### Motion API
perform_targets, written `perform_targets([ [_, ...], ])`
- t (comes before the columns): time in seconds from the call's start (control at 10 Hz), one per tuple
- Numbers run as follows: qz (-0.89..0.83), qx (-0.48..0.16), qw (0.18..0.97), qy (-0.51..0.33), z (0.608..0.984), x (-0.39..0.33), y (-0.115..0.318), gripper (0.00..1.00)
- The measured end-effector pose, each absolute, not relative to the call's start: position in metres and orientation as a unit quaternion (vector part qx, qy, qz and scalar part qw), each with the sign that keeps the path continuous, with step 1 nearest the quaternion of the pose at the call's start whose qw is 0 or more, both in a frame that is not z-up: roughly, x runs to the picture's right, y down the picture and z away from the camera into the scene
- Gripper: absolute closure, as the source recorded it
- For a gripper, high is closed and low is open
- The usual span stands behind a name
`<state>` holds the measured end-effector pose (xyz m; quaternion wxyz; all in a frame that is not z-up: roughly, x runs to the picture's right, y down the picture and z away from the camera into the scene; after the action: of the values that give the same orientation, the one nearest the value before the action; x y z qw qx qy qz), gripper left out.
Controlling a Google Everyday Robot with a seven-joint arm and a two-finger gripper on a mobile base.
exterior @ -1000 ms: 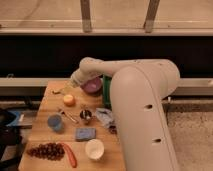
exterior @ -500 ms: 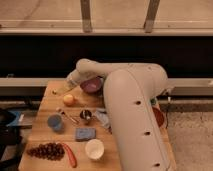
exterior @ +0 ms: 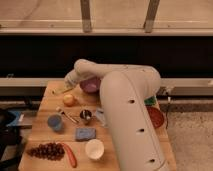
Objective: Place banana in paper cup
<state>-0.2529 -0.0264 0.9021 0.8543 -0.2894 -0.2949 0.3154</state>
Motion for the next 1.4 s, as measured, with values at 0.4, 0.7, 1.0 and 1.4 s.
perform_targets([
  [0.4, 0.322, -0.285, 0.853, -0.298, 0.902, -0.252, -0.027, 0.2],
  [0.7, 0.321, -0.277, 0.859, -0.286, 0.899, -0.249, -0.028, 0.2],
  [1.0, 0.325, -0.263, 0.866, -0.275, 0.897, -0.24, -0.03, 0.2],
  [1.4, 0.332, -0.258, 0.865, -0.276, 0.908, -0.24, -0.03, 0.2],
])
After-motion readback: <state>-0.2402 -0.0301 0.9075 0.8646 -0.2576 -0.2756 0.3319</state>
